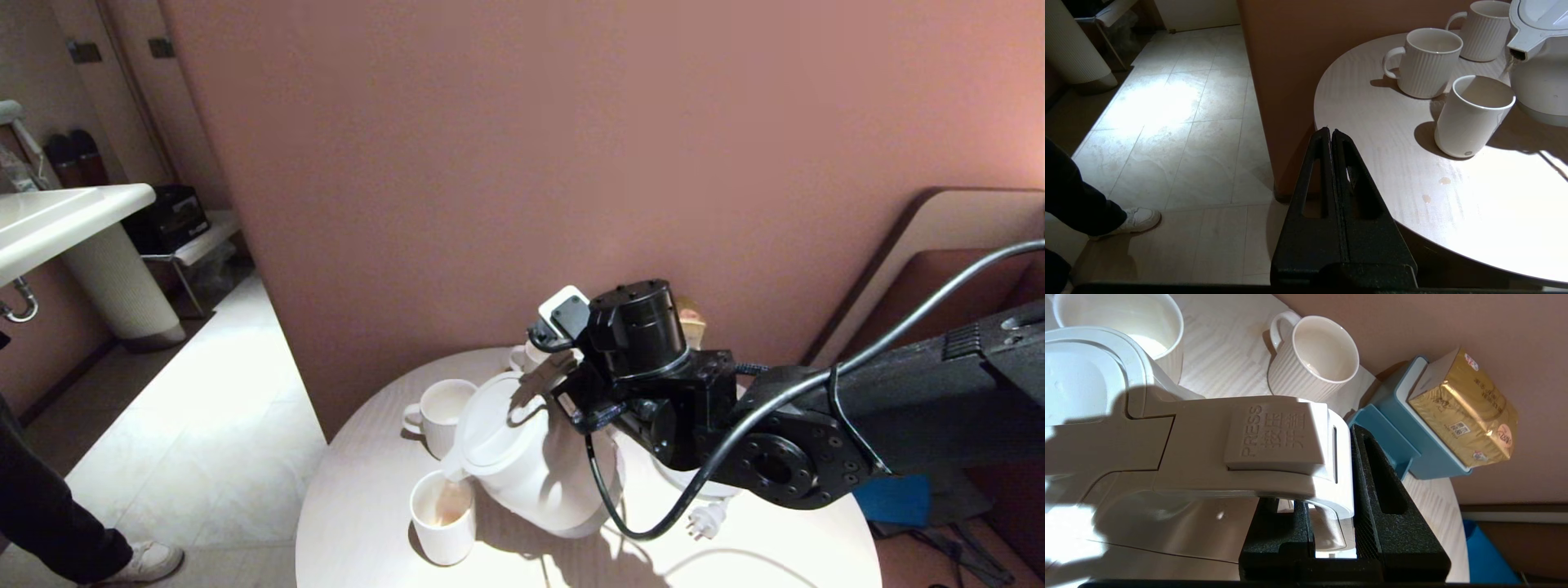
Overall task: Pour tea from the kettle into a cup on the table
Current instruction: Pour water into the cup
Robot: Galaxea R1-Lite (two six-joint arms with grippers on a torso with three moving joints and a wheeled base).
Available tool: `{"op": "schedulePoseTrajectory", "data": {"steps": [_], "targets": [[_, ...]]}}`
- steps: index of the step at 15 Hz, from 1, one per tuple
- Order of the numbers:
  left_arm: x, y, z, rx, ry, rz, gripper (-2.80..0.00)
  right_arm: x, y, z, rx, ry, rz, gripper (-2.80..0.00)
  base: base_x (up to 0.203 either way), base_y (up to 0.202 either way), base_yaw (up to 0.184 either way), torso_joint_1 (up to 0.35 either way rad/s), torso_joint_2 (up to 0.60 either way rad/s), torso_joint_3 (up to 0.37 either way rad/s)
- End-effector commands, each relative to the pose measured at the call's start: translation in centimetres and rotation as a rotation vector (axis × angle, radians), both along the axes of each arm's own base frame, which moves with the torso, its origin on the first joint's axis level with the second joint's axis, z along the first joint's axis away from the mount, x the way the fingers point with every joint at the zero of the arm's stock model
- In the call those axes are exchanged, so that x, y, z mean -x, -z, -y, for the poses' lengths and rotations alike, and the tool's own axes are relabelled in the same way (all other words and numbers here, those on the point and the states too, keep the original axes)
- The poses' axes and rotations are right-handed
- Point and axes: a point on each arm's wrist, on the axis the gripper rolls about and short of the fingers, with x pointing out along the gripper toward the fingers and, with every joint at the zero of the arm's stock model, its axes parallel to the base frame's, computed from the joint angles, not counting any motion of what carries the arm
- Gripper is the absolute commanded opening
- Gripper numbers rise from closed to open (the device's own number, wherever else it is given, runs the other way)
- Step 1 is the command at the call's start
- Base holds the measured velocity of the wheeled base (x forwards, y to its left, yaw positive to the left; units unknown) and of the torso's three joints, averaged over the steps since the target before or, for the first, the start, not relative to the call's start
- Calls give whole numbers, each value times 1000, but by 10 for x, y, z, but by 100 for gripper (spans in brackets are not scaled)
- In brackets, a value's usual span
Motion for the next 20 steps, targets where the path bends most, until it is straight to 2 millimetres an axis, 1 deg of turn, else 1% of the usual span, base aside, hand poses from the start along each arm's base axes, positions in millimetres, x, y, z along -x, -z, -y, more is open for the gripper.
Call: {"op": "schedulePoseTrajectory", "data": {"steps": [1, 4, 7, 20], "targets": [[0, 0, 0, 0, 1, -3, -280, -1, 0, -2, 2, -1, 4, -280, 0, 0, 0, 0, 0, 0], [0, 0, 0, 0, 1, -3, -280, 1, -1, -4, 33, -16, -7, -280, 0, 0, 0, 0, 0, 0], [0, 0, 0, 0, 1, -3, -280, 2, -7, -6, 36, -24, 3, -280, 0, 0, 0, 0, 0, 0], [0, 0, 0, 0, 1, -3, -280, -1, -4, -8, 86, -39, -12, -280, 0, 0, 0, 0, 0, 0]]}}
